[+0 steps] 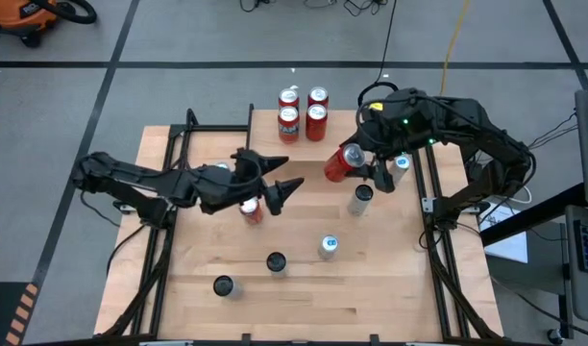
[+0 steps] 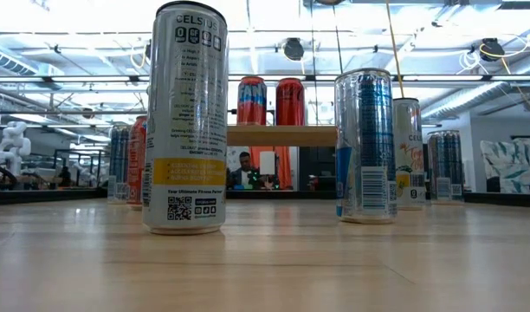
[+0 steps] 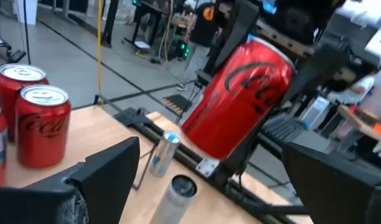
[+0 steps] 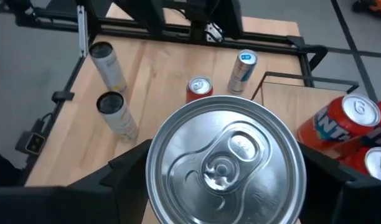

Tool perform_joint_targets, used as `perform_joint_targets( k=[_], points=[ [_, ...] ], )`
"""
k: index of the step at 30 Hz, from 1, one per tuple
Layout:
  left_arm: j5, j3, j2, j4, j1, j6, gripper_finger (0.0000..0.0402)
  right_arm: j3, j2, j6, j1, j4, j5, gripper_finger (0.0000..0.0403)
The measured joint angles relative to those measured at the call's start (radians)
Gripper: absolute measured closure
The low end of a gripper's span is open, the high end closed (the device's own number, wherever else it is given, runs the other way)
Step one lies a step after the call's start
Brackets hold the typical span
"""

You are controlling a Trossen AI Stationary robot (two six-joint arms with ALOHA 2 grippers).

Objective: Place canned beverage on shelf
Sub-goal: Put the red-black soda can on the shelf aligned with the other red-black soda can

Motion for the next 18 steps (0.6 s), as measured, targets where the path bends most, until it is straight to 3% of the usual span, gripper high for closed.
perform_joint_targets(
  k=[4,9,18],
  points=[
    [0.002,0.000,0.024,0.031,0.018,0.000,0.0007,0.000,0.002,-0.046,0.000,0.000,0.001,0.0128],
    [0.085,0.000,0.039,0.029,0.049,-0.001,0.0007,0.000,0.005,-0.130,0.000,0.000,0.044,0.0128],
    [0.194,0.000,0.037,-0.009,0.095,-0.001,0.0007,0.000,0.027,-0.131,0.000,-0.010,0.084,0.0128]
  ],
)
